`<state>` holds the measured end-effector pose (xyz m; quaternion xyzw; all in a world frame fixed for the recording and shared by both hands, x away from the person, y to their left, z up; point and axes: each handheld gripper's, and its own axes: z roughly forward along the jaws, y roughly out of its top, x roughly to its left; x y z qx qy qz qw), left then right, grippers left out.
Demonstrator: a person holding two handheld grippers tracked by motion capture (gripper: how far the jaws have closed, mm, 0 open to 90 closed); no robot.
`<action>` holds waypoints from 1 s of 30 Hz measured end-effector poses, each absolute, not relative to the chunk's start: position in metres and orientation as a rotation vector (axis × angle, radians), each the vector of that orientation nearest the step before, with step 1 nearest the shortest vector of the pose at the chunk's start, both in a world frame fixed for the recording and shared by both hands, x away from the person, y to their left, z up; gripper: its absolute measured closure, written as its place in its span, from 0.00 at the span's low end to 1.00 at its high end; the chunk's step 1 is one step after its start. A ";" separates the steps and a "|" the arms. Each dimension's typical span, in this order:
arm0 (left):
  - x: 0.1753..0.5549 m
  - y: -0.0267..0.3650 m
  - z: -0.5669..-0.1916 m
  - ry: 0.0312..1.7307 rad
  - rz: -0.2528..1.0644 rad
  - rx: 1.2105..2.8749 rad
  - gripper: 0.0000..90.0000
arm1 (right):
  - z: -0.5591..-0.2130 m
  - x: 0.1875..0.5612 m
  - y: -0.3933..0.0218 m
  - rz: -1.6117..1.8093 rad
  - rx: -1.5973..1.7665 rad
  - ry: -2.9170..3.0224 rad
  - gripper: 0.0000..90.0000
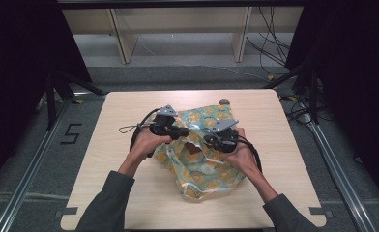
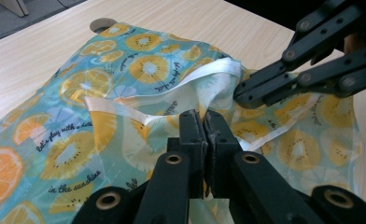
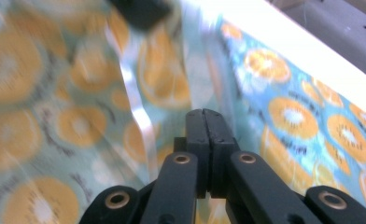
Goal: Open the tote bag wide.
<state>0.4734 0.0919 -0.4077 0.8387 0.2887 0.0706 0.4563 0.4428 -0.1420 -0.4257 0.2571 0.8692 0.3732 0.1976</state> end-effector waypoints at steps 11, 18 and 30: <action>0.474 0.093 -0.404 0.720 0.184 2.064 0.96 | -0.434 0.433 -0.122 1.091 0.753 2.510 0.57; 0.473 0.092 -0.404 0.706 0.161 2.062 0.95 | -0.448 0.441 -0.110 0.889 0.713 2.480 0.93; 0.436 0.085 -0.378 0.650 0.421 2.121 0.58 | -0.398 0.487 -0.146 1.088 0.895 2.316 1.00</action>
